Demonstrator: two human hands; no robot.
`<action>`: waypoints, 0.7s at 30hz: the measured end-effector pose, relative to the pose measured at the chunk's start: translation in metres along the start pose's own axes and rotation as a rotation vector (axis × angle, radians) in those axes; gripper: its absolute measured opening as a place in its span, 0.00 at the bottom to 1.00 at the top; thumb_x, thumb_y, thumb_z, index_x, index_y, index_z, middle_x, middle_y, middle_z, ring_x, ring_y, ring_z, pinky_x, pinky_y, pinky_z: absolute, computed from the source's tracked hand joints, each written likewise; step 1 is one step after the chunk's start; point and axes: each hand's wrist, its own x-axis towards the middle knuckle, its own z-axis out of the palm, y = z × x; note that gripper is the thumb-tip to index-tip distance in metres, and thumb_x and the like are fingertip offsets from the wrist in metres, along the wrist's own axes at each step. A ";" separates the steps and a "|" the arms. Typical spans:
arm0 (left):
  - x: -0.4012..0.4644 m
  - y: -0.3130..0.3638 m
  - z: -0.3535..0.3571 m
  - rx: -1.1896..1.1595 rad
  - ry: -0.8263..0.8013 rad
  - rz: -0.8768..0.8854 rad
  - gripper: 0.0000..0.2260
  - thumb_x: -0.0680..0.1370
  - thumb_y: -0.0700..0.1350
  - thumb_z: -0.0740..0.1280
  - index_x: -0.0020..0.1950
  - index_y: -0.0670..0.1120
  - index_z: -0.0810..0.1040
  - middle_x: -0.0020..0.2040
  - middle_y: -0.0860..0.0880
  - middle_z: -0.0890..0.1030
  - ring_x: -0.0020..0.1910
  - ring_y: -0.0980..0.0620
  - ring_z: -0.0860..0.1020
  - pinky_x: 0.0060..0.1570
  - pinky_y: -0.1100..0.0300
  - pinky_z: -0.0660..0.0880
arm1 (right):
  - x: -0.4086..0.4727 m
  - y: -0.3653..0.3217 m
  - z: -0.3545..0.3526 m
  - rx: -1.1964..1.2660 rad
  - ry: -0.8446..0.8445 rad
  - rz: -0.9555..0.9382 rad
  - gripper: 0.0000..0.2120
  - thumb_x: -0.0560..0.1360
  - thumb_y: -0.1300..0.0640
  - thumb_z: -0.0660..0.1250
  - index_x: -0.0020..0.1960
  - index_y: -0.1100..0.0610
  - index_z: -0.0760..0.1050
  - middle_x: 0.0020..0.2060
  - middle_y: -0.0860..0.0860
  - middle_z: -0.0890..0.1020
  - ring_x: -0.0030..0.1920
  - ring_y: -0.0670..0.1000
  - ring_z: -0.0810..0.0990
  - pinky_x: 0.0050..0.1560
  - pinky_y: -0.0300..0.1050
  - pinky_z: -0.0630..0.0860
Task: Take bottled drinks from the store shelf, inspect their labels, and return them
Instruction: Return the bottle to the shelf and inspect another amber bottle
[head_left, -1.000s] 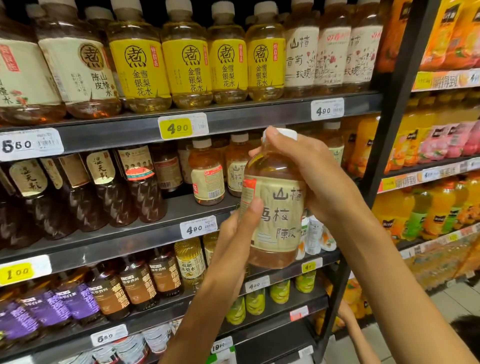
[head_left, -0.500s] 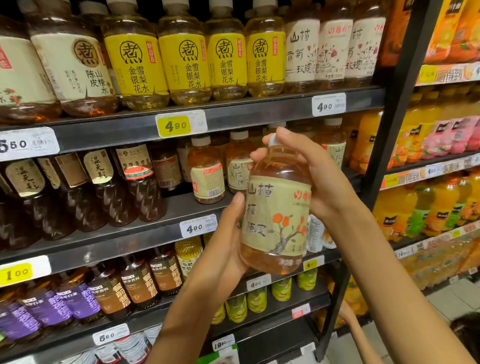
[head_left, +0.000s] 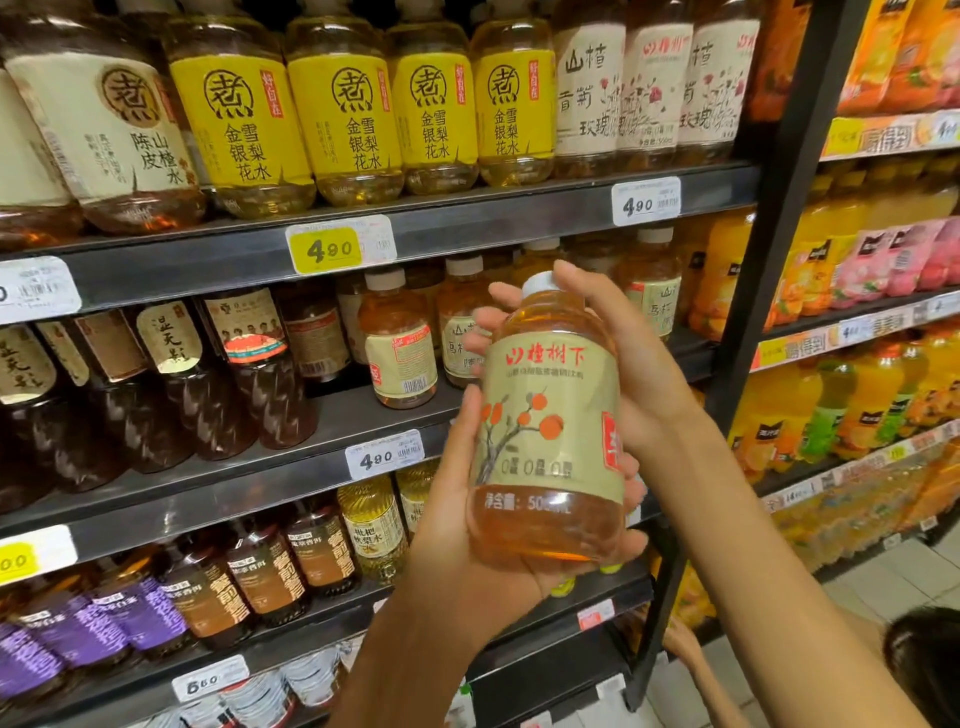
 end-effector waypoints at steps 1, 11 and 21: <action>-0.001 0.000 0.001 0.013 -0.001 0.003 0.36 0.70 0.66 0.63 0.60 0.36 0.79 0.54 0.36 0.81 0.51 0.40 0.81 0.53 0.45 0.78 | 0.000 0.000 0.000 0.031 -0.001 -0.013 0.20 0.74 0.49 0.62 0.58 0.62 0.73 0.44 0.57 0.84 0.46 0.55 0.84 0.49 0.48 0.81; -0.006 0.010 -0.003 0.353 0.178 0.094 0.42 0.60 0.60 0.79 0.68 0.45 0.71 0.64 0.39 0.77 0.64 0.37 0.75 0.62 0.42 0.72 | -0.003 -0.017 -0.003 -0.291 0.221 -0.154 0.15 0.77 0.48 0.64 0.54 0.60 0.77 0.43 0.55 0.86 0.43 0.52 0.85 0.42 0.44 0.82; -0.008 -0.005 0.020 -0.077 0.009 -0.022 0.38 0.63 0.53 0.80 0.63 0.30 0.73 0.56 0.28 0.77 0.52 0.32 0.80 0.50 0.41 0.78 | -0.003 -0.008 -0.009 -0.034 0.158 0.005 0.17 0.74 0.49 0.64 0.54 0.61 0.76 0.45 0.56 0.79 0.59 0.57 0.73 0.68 0.53 0.66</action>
